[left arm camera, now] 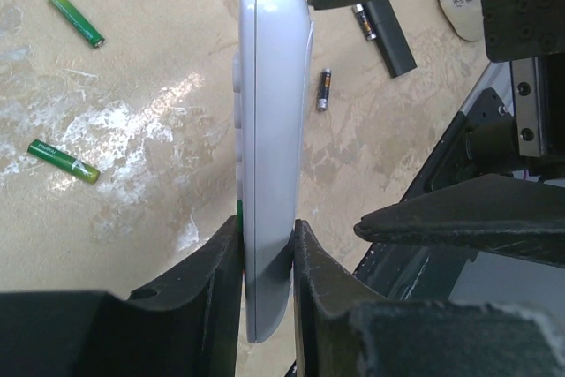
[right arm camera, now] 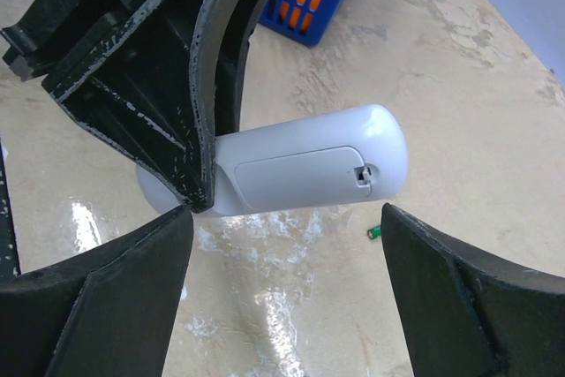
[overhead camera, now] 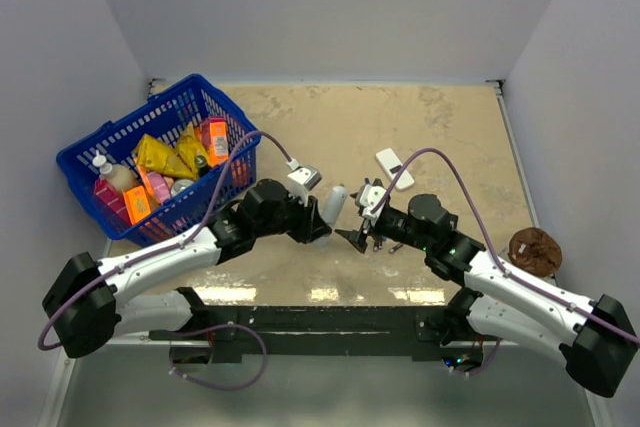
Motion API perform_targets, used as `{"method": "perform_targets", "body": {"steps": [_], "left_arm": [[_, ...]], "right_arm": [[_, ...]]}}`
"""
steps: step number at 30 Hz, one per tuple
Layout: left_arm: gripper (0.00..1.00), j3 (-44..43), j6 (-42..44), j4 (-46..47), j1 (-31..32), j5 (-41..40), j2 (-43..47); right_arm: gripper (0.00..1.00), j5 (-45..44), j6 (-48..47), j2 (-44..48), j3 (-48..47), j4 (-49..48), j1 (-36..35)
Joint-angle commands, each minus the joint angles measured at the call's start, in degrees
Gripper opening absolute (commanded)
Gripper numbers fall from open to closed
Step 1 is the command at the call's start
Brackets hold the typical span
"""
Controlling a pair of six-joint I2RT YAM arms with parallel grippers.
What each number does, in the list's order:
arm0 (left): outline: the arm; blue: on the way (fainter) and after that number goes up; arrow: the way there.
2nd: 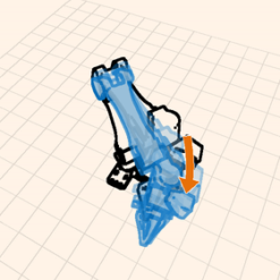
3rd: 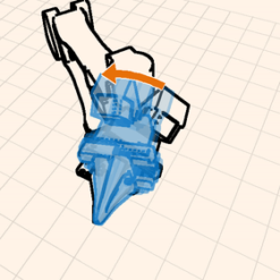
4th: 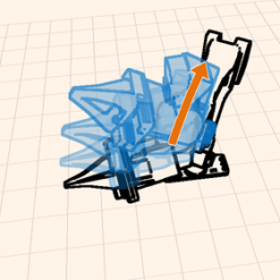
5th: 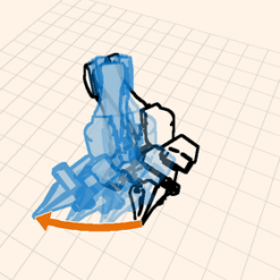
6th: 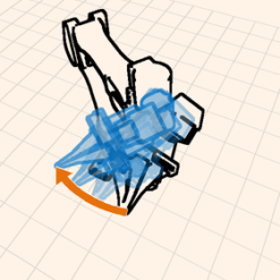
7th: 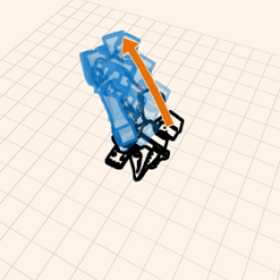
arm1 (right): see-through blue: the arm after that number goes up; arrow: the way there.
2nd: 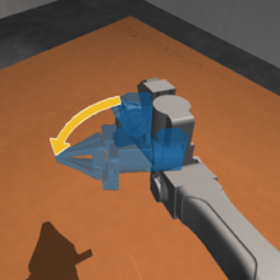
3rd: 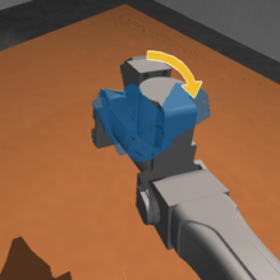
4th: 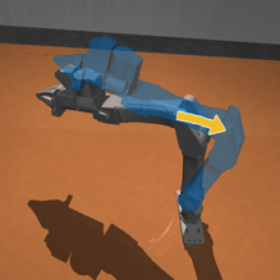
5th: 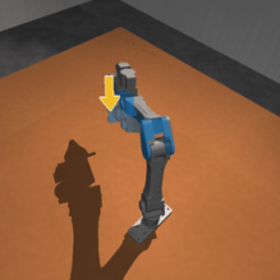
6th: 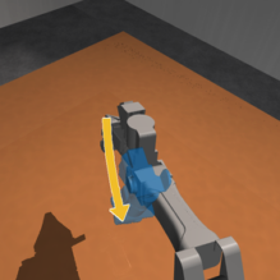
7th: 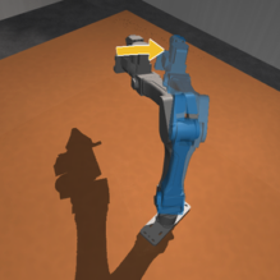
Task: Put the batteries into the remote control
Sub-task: Remove the battery cover from the remote control.
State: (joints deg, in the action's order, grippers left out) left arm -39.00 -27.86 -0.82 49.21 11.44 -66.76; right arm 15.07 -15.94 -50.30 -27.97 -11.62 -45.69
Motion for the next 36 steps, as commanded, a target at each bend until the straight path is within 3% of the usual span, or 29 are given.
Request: {"method": "perform_targets", "body": {"steps": [1,28,36], "left_arm": [[0.0,-0.28,0.52,3.37,0.18,1.65,1.81],[0.0,-0.9,0.7,3.46,0.27,3.24,0.41],[0.0,-1.69,0.52,2.49,0.18,3.24,-0.91]], "right_arm": [[0.89,3.12,-0.49,-0.06,-1.74,-2.27,0.43],[0.68,5.67,-2.42,-2.87,-5.52,-0.42,1.48],[0.66,7.87,-2.42,-3.31,-5.78,0.01,1.48]]}}
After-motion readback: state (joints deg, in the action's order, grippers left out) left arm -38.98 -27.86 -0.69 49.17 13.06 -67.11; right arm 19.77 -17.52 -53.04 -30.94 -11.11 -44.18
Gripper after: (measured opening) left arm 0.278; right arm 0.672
